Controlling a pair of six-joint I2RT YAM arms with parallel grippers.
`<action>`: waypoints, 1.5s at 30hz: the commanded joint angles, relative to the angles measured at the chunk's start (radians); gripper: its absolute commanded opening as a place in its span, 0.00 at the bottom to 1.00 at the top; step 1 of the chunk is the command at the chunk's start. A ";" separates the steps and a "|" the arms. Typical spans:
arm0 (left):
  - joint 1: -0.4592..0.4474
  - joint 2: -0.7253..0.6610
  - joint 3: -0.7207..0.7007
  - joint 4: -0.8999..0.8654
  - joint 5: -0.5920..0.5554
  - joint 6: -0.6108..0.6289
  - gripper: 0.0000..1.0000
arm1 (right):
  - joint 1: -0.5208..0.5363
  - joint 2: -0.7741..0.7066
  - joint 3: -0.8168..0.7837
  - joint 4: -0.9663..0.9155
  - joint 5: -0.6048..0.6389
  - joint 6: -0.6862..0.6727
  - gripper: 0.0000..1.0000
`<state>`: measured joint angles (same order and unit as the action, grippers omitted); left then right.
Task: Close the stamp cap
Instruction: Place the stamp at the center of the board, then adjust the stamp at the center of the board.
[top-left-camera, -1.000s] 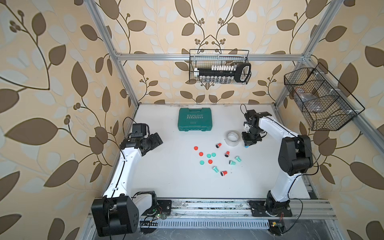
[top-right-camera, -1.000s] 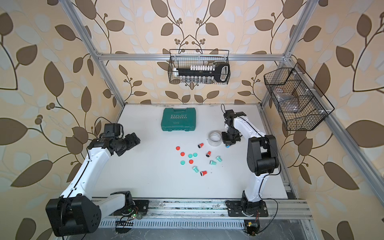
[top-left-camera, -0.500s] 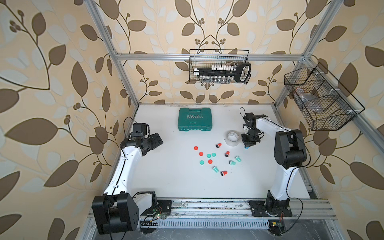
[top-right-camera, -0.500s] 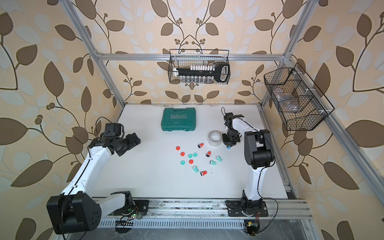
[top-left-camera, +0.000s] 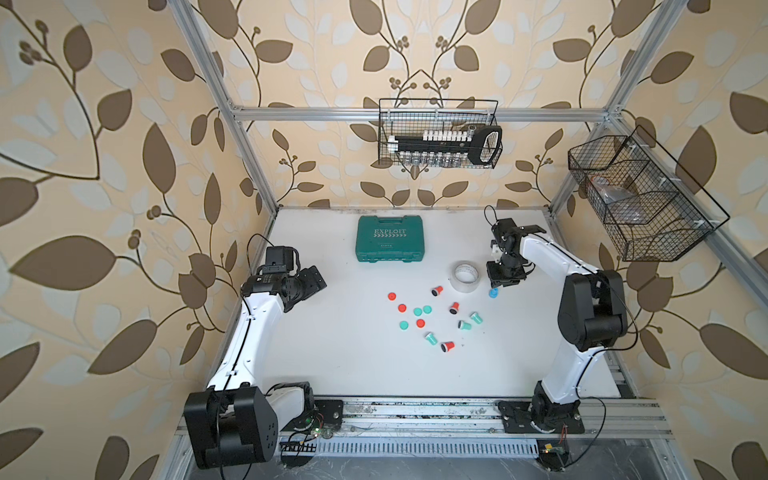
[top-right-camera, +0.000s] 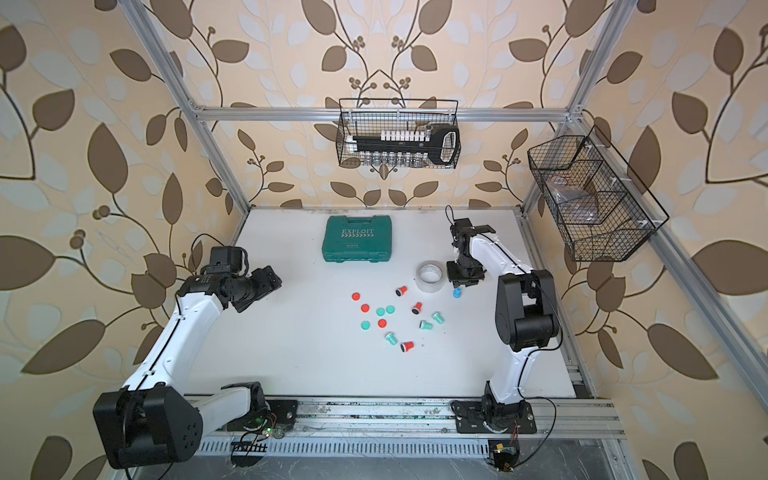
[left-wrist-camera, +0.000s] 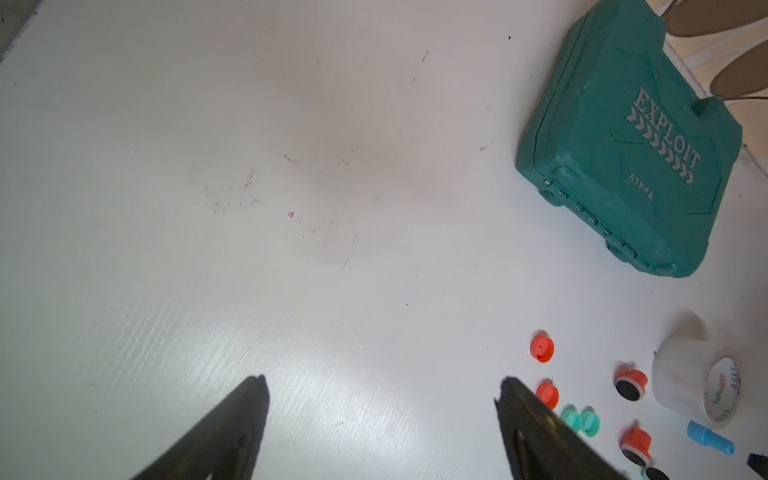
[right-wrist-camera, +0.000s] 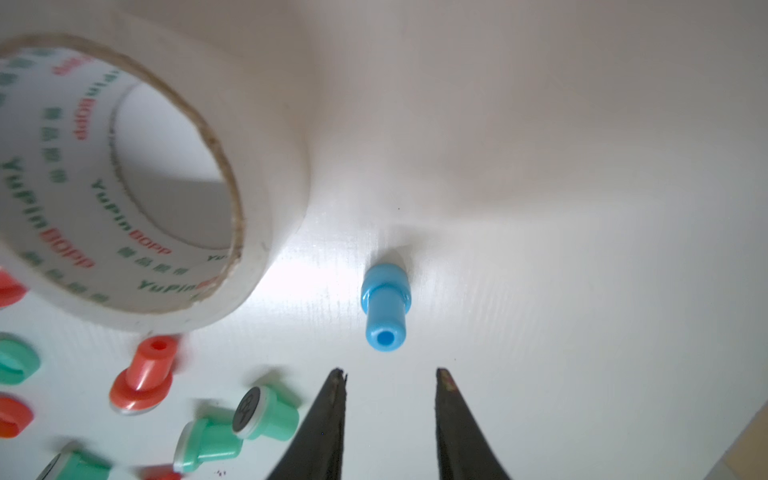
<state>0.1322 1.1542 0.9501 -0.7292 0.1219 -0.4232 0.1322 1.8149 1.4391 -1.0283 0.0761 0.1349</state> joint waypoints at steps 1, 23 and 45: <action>0.003 -0.007 0.010 0.007 -0.007 0.013 0.89 | 0.030 -0.084 -0.022 -0.031 0.002 0.018 0.33; 0.003 0.006 0.009 0.011 0.027 0.014 0.89 | 0.210 -0.120 -0.363 0.186 -0.164 0.003 0.29; 0.002 0.012 0.010 0.009 0.028 0.014 0.89 | 0.266 -0.007 -0.304 0.088 -0.118 0.028 0.28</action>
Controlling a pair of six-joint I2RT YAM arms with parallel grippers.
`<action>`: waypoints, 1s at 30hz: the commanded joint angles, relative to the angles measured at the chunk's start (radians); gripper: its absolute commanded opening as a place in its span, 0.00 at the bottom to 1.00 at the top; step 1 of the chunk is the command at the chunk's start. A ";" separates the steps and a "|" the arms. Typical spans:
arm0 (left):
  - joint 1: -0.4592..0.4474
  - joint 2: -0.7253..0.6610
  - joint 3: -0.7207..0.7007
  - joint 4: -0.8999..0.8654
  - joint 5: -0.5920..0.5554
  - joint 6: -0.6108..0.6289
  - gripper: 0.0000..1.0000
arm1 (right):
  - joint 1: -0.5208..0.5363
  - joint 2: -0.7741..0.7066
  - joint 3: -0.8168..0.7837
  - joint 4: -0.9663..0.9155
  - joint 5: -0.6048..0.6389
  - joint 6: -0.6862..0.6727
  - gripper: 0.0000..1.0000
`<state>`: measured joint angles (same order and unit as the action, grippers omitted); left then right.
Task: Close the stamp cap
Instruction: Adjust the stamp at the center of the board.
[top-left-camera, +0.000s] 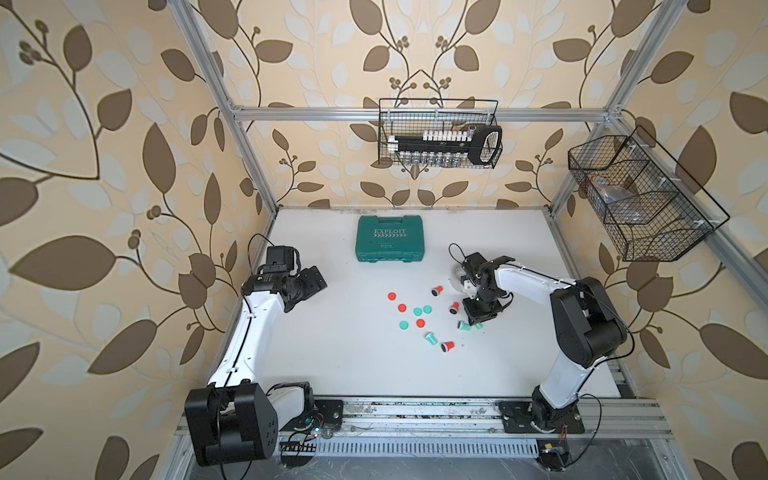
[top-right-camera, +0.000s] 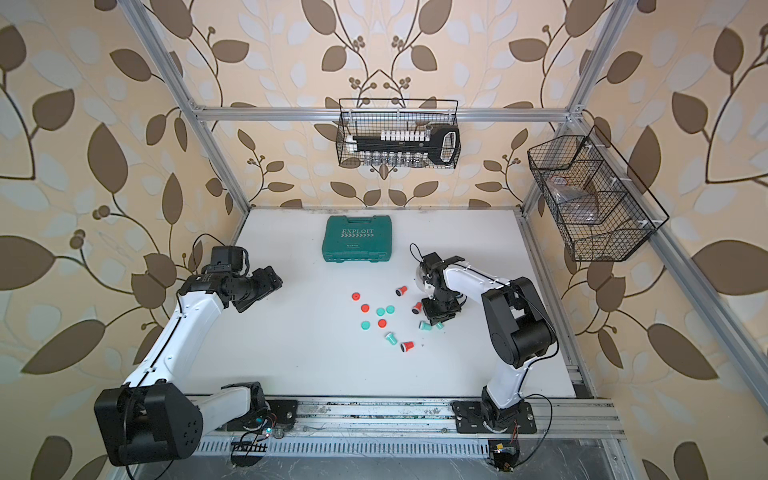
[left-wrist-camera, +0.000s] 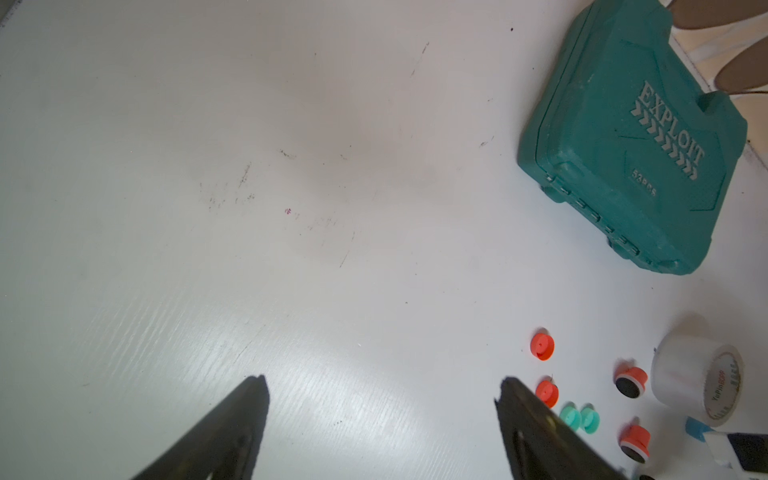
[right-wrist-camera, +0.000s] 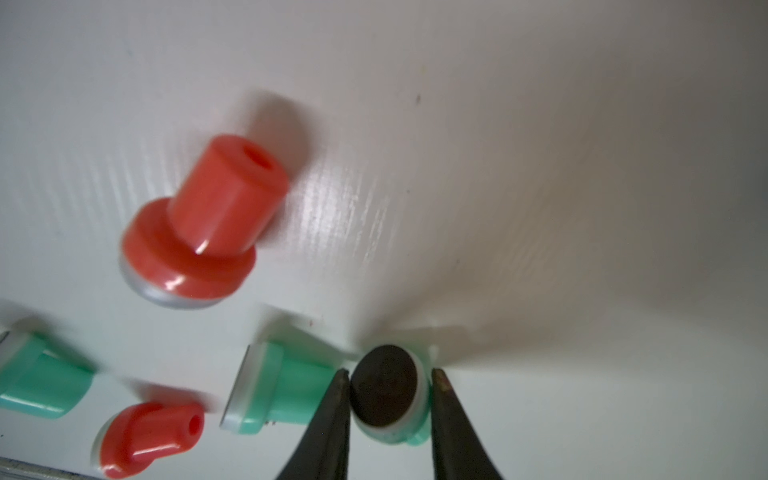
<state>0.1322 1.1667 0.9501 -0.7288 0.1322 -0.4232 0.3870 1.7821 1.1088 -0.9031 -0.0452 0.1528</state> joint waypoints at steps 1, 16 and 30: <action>0.003 -0.001 0.010 0.009 0.017 0.013 0.89 | 0.014 0.028 0.026 -0.037 0.009 0.013 0.27; -0.016 -0.006 -0.019 0.060 0.145 0.025 0.86 | 0.024 -0.089 0.041 -0.050 0.048 0.002 0.20; -0.431 0.065 0.056 0.053 0.128 -0.023 0.82 | 0.103 -0.196 0.045 0.043 0.048 -0.050 0.18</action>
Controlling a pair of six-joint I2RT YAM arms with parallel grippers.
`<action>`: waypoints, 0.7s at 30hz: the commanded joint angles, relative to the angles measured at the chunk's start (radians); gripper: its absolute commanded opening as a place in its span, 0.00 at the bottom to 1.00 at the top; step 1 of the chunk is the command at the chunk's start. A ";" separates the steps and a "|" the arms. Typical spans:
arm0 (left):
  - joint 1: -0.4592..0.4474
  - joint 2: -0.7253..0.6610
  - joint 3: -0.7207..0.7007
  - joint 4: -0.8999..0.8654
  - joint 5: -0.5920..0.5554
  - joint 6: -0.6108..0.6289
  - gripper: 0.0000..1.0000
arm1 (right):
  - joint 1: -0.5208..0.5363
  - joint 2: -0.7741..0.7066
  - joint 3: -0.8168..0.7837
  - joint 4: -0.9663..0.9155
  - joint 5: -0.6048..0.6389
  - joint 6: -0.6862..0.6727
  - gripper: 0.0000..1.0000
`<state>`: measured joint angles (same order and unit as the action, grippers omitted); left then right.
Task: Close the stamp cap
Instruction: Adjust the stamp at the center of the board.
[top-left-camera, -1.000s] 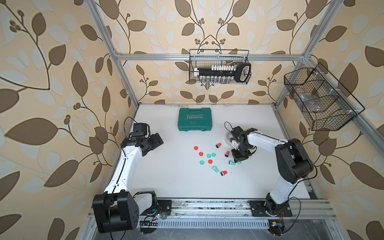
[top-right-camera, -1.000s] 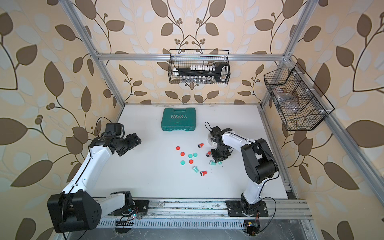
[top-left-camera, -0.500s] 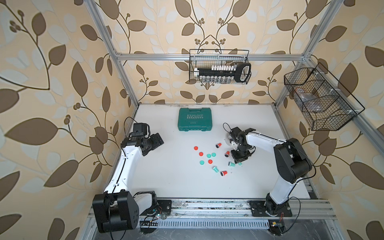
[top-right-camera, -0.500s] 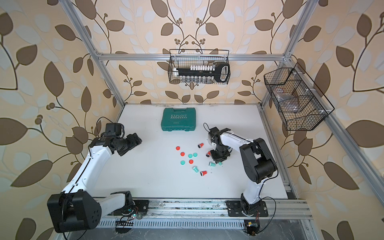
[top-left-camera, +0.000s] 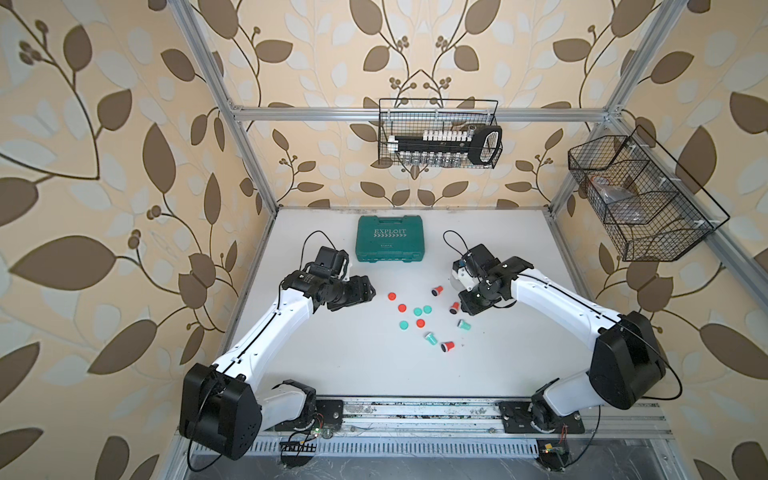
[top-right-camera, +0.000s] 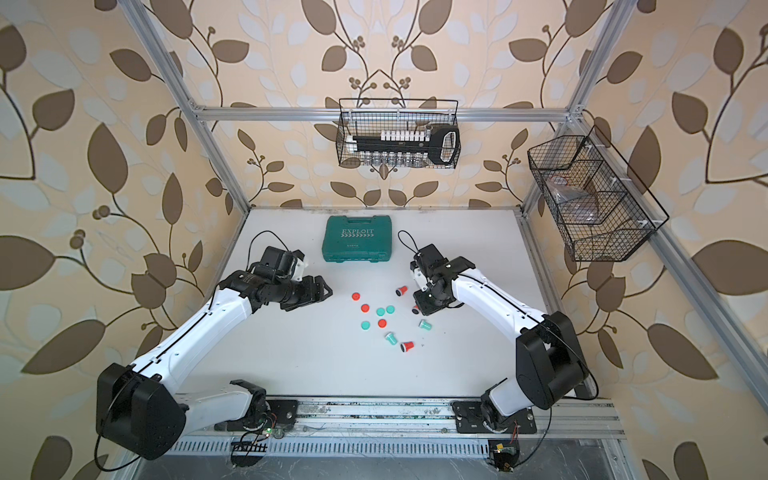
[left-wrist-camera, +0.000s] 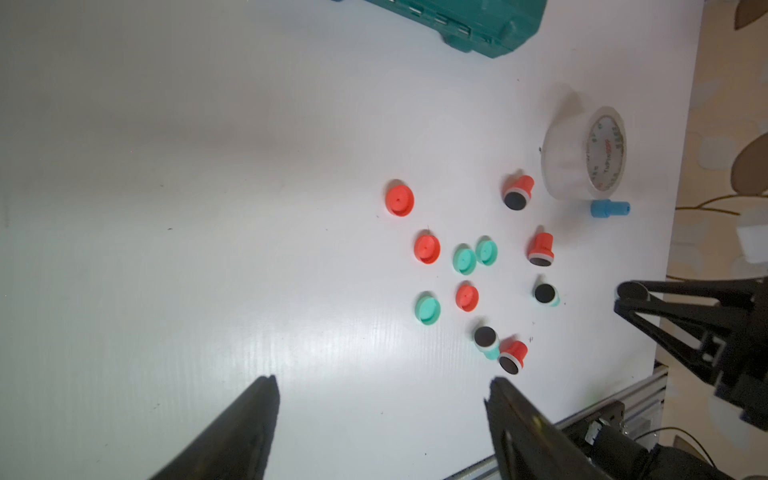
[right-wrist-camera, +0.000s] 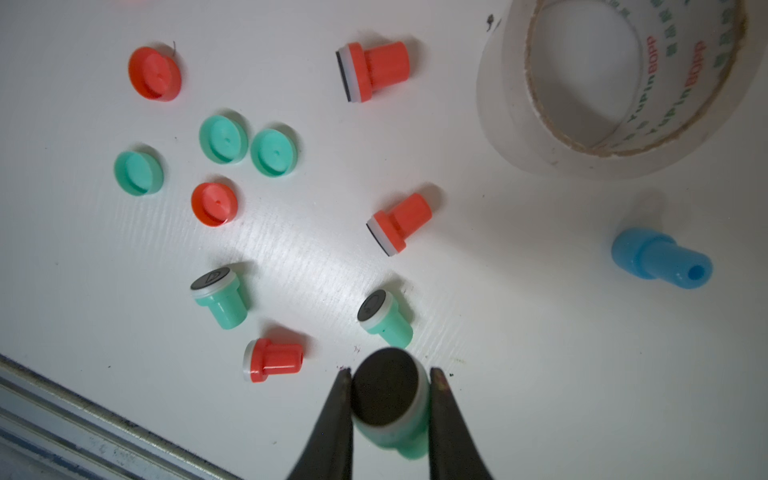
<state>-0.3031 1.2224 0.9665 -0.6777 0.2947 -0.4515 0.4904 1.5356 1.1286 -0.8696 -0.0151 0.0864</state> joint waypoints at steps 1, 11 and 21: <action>0.003 0.016 0.045 -0.009 -0.063 0.026 0.82 | -0.003 0.066 0.028 0.015 0.023 0.026 0.18; 0.005 0.058 0.045 -0.045 -0.201 0.080 0.83 | -0.091 0.228 0.040 0.068 0.030 0.168 0.18; 0.005 0.051 0.041 -0.060 -0.224 0.081 0.84 | -0.092 0.250 0.034 0.089 0.043 0.204 0.29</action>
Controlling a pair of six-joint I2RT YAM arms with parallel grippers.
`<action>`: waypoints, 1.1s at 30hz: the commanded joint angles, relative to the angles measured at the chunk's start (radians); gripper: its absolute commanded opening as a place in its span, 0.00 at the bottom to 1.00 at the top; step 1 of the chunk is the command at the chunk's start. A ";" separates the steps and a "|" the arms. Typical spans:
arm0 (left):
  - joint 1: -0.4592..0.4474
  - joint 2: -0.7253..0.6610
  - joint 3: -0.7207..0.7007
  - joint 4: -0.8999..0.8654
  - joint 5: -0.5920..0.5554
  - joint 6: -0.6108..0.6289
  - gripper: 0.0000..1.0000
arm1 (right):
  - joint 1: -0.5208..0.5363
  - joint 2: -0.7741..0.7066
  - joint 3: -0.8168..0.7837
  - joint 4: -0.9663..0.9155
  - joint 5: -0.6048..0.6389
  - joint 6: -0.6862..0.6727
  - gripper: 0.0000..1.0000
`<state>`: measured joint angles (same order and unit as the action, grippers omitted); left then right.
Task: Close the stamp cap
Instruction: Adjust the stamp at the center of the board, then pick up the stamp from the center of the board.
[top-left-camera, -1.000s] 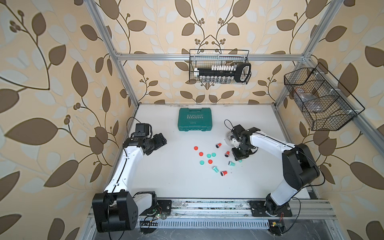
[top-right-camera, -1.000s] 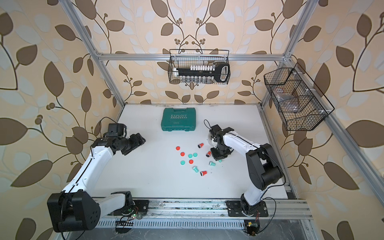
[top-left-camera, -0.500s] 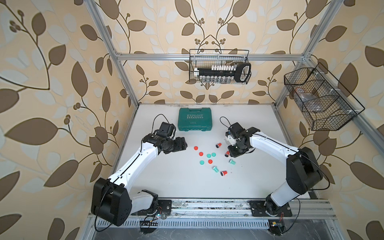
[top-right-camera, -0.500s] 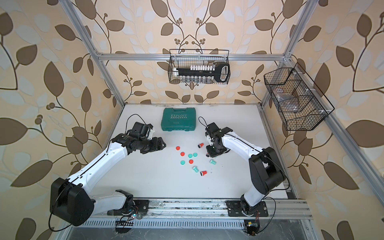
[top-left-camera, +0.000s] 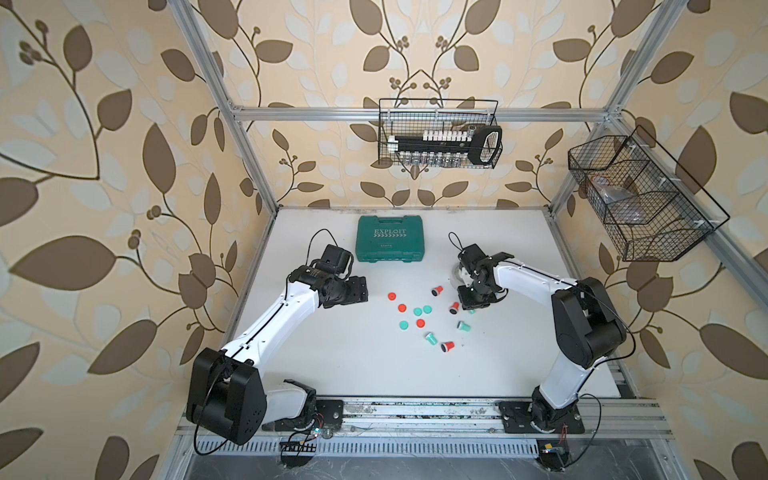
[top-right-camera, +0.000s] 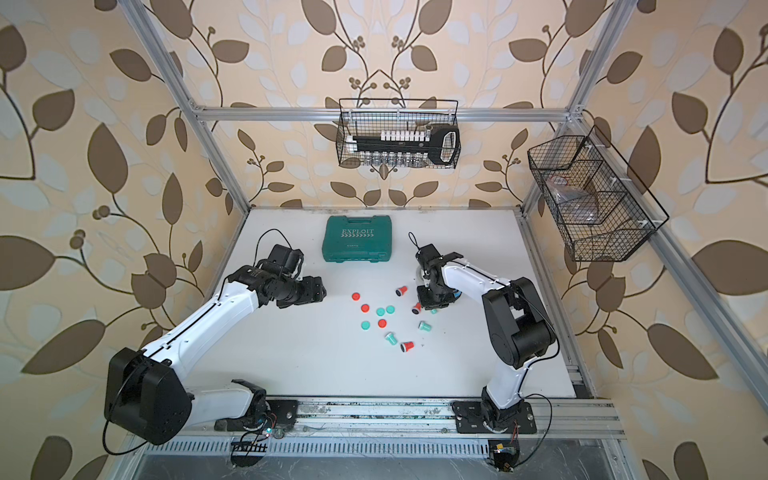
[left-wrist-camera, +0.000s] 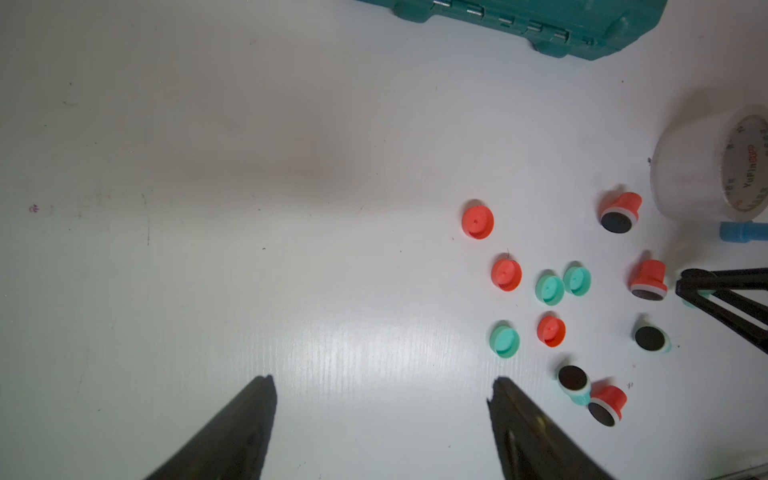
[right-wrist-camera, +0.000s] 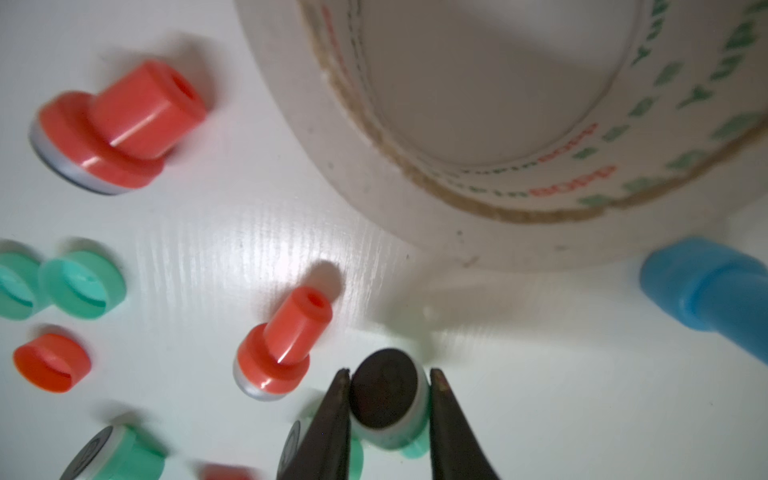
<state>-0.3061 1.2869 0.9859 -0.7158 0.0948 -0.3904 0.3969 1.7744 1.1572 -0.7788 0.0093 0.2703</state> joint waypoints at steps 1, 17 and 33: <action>0.009 -0.014 0.021 -0.023 -0.023 0.021 0.84 | 0.003 0.008 0.005 -0.006 0.016 0.017 0.29; 0.009 -0.012 0.020 -0.030 -0.024 0.015 0.84 | 0.007 -0.028 -0.060 -0.044 -0.023 -0.034 0.31; 0.009 -0.010 0.022 -0.031 -0.029 0.013 0.84 | 0.020 -0.012 -0.099 0.020 0.012 -0.024 0.26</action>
<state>-0.3061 1.2869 0.9859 -0.7334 0.0917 -0.3885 0.4141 1.7592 1.0752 -0.7792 0.0051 0.2428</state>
